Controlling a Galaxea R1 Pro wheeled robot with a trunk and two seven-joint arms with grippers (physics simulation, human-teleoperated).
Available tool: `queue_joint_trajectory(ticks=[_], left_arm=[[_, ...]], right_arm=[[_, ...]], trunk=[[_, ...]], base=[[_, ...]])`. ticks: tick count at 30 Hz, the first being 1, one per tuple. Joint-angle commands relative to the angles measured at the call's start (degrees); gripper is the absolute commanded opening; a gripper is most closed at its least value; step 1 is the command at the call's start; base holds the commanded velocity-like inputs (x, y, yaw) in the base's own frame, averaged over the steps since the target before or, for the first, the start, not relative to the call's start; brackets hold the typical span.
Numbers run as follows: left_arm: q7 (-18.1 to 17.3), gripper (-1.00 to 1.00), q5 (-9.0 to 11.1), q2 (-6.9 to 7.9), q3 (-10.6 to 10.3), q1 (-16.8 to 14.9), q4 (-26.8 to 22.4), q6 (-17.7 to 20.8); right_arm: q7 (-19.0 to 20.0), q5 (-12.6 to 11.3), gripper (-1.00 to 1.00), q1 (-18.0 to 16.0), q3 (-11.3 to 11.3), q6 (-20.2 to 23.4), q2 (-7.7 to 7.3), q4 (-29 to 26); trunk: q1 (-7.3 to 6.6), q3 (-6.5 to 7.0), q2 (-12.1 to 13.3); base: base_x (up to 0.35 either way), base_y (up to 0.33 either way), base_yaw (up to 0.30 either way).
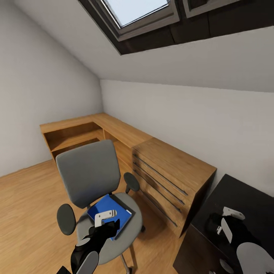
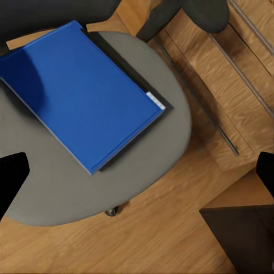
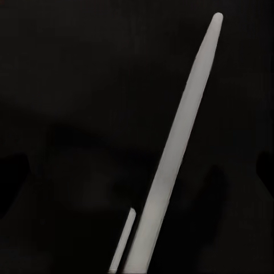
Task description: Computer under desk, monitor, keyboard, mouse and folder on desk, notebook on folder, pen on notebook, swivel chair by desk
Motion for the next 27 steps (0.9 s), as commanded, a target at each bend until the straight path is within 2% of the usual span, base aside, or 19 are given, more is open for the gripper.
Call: queue_joint_trajectory(ticks=[1, 6, 8, 13, 16, 19, 20, 21, 22, 26, 27], left_arm=[[0.5, 1.0, 0.5, 0.05, -0.1, -0.1, -0.1, 0.1], [0.5, 1.0, 0.5, 0.04, -0.1, -0.1, -0.1, 0.1], [0.5, 1.0, 0.5, -0.01, -0.1, -0.1, -0.1, 0.1], [0.5, 1.0, 0.5, -0.02, -0.1, -0.1, -0.1, 0.1], [0.5, 1.0, 0.5, -0.02, 0.0, -0.1, -0.1, 0.1], [0.5, 1.0, 0.4, 0.0, 0.0, -0.1, -0.1, 0.1], [0.5, 1.0, 0.4, 0.02, 0.0, -0.1, -0.1, 0.1], [0.5, 1.0, 0.4, 0.03, 0.0, -0.1, -0.1, 0.1], [0.5, 1.0, 0.5, 0.04, 0.0, -0.1, -0.1, 0.1], [0.6, 1.0, 0.4, 0.1, 0.2, -0.1, -0.1, 0.1], [0.6, 1.0, 0.4, 0.11, 0.2, -0.1, -0.1, 0.0]], right_arm=[[0.1, 0.6, 1.0, -0.1, -0.3, 0.3, 0.04, -0.1], [0.4, 0.6, 1.0, -0.1, -0.3, 0.3, 0.13, -1.4], [0.5, 0.5, 1.0, 0.0, -0.4, 0.6, 0.49, -6.1], [0.5, 0.3, 1.0, 0.2, -0.5, 1.3, 2.04, -12.4], [0.5, 0.4, 1.0, 1.4, -0.5, 4.0, 5.52, -23.0], [0.3, 0.5, 1.0, 4.5, -0.5, 7.3, 10.15, -32.7], [0.2, 0.6, 1.0, 5.7, -0.5, 7.9, 11.71, -35.1], [0.2, 0.6, 1.0, 6.2, -0.5, 8.0, 12.47, -36.1], [0.2, 0.9, 1.0, 7.5, -0.4, 8.4, 14.42, -38.2], [0.2, 2.9, 1.0, 8.8, 0.2, 8.6, 16.74, -39.7], [0.2, 3.1, 1.0, 8.9, 0.4, 8.6, 16.86, -39.6]], trunk=[[-0.22, 0.12, 0.4], [-1.32, 1.01, 2.4], [-1.76, 1.37, 3.2], [-2.86, 2.27, 5.2], [-3.52, 2.81, 6.4], [-3.95, 3.15, 7.2], [-3.95, 3.12, 7.2], [-3.95, 3.09, 7.2], [-3.95, 3.05, 7.2], [-3.95, 2.89, 7.2], [-3.95, 2.85, 7.2]], base=[[0.0, 0.0, 0.0], [0.0, 0.0, 0.0], [0.0, 0.0, 0.0], [0.0, 0.0, 0.0], [0.0, 0.0, 0.0], [0.0, 0.0, 0.042], [0.0, 0.0, 0.143], [0.0, 0.0, 0.16], [0.0, 0.0, 0.196], [0.0, 0.0, 0.218], [0.0, 0.0, 0.231]])
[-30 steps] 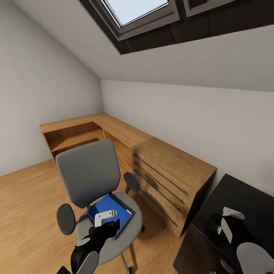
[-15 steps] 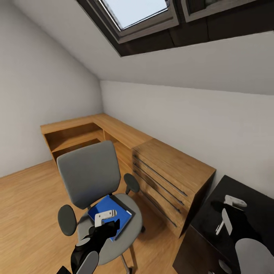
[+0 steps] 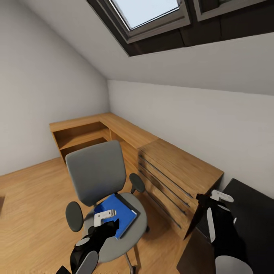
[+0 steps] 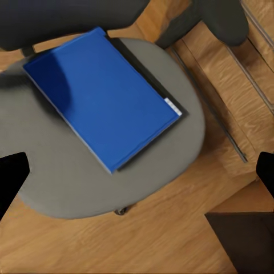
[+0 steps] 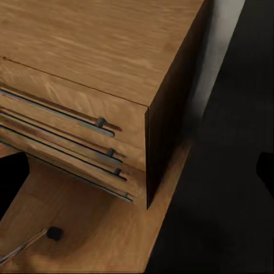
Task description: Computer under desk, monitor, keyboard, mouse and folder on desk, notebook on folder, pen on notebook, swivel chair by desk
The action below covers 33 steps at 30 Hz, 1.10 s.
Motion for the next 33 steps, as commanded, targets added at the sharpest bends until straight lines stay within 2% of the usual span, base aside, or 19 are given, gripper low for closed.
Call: queue_joint_trajectory(ticks=[1, 7, 12, 16, 19, 22, 27, 33], left_arm=[[0.6, 1.0, 0.4, 0.11, 0.0, -0.1, -0.1, 0.0], [0.7, 1.0, 0.5, 0.4, 0.5, -0.1, 0.0, -0.1], [0.8, 1.0, 0.8, 1.05, 1.9, -0.1, 0.0, -0.7], [0.7, 1.0, 1.0, 1.18, 2.9, -0.1, 0.0, -3.1], [0.7, 1.0, 1.1, 1.58, 4.5, -0.1, 0.1, -4.6], [0.6, 1.0, 1.3, 2.04, 6.8, -0.1, 0.2, -5.0], [0.6, 1.0, 2.1, 2.29, 8.6, -0.1, 0.2, -5.2], [0.6, 1.0, 2.5, 2.36, 9.9, -0.1, 0.2, -5.3]], right_arm=[[0.2, 0.9, 1.0, 0.1, 0.6, 0.4, 0.34, 0.4], [0.1, 1.1, 1.0, 0.1, 3.8, 0.3, 0.6, 2.2], [0.0, 1.2, 1.0, 0.2, 5.9, 0.2, 0.71, 4.1], [0.0, 1.2, 1.0, 0.2, 6.5, 0.2, 0.72, 4.4], [0.1, 1.2, 1.0, 0.2, 6.7, 0.2, 0.72, 4.5], [0.1, 1.2, 1.0, 0.2, 6.8, 0.2, 0.72, 4.6], [0.1, 1.2, 1.0, 0.2, 7.2, 0.2, 0.72, 5.7], [0.3, 1.0, 1.0, 0.2, 9.7, 0.1, 0.71, 8.3]], trunk=[[0.01, -0.12, -0.1], [0.01, -0.38, -0.1], [0.01, -0.6, -0.1], [0.01, -0.78, -0.1], [0.01, -0.91, -0.1], [0.01, -1.04, -0.1], [0.01, -1.26, -0.1], [0.01, -1.54, -0.1]], base=[[0.0, 0.0, 0.236], [0.005, 0.005, 0.241], [0.176, 0.149, 0.245], [0.23, 0.195, 0.245], [0.238, 0.202, 0.245], [0.24, 0.203, 0.245], [0.18, 0.151, 0.245], [0.024, 0.019, 0.244]])
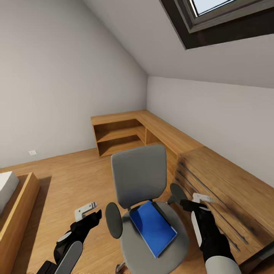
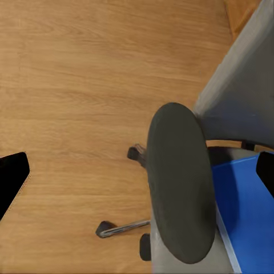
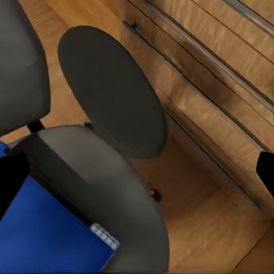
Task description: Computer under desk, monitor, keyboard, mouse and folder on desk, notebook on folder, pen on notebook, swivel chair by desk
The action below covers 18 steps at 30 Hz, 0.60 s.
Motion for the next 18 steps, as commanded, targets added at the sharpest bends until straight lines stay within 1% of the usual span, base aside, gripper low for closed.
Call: queue_joint_trajectory(ticks=[1, 15, 18], left_arm=[[0.5, 1.0, 0.4, 0.06, 0.0, -0.1, -0.1, 0.1], [0.5, 1.0, 0.4, -0.02, 1.0, -0.1, -0.5, 0.0], [0.5, 1.0, 0.4, -0.12, 1.9, -0.1, -0.6, 0.0]], right_arm=[[0.2, 0.5, 1.0, 0.0, 0.1, 0.3, 0.06, 0.3], [0.4, 0.3, 1.0, 0.0, 0.5, -0.4, 0.07, 1.5], [0.4, 0.3, 1.0, 0.0, 0.5, -0.6, 0.07, 1.5]], trunk=[[0.01, -0.13, -0.1], [0.01, -0.93, -0.1], [0.01, -1.11, -0.1]], base=[[0.005, 0.004, 0.239], [0.001, 0.001, 0.226], [0.0, 0.0, 0.22]])
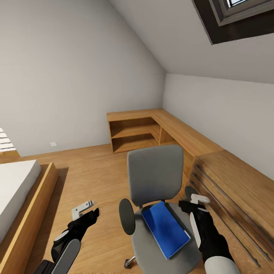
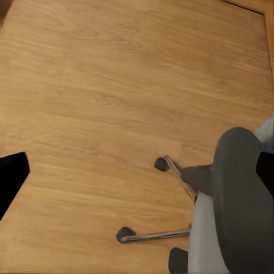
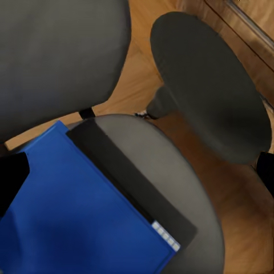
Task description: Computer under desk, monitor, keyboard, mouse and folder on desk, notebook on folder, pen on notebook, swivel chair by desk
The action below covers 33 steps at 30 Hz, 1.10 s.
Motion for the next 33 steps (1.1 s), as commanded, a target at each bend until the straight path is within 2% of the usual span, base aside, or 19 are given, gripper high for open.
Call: queue_joint_trajectory(ticks=[1, 5, 7, 16, 22, 33], left_arm=[[0.5, 1.0, 0.4, 0.04, 0.0, -0.1, -0.1, 0.1], [0.5, 1.0, 0.3, -0.05, 0.6, -0.1, -0.1, 0.1], [0.5, 1.0, 0.3, -0.14, 0.6, -0.1, -0.1, 0.1], [0.6, 1.0, 0.3, -0.19, 0.6, -0.1, -0.1, 0.1], [0.6, 1.0, 0.3, -0.19, 0.6, -0.1, -0.1, 0.1], [0.6, 1.0, 0.3, -0.19, 0.6, -0.1, -0.1, 0.1]], right_arm=[[0.2, 0.6, 1.0, 0.0, -0.1, 0.3, 0.06, -0.1], [1.4, 0.6, 1.0, 0.0, -0.1, 0.2, 0.03, 0.3], [3.9, 0.6, 1.0, 0.0, -0.2, -0.2, -0.06, 0.8], [13.9, 0.7, 1.0, 0.0, -0.4, -1.5, -0.5, 1.0], [15.5, 0.8, 1.0, 0.0, -0.4, -2.5, -0.6, 1.9], [15.5, 0.8, 1.0, 0.0, -0.6, -3.1, -0.64, 2.4]], trunk=[[0.01, -0.14, -0.1], [0.01, -0.38, -0.1], [0.01, -0.5, -0.1], [1.98, -2.38, -3.7], [3.3, -3.47, -6.1], [5.72, -5.44, -10.5]], base=[[0.0, 0.0, 0.22], [0.0, 0.0, 0.219], [0.0, 0.0, 0.219], [0.0, 0.0, 0.104], [0.0, 0.0, 0.008], [0.0, 0.0, 0.0]])
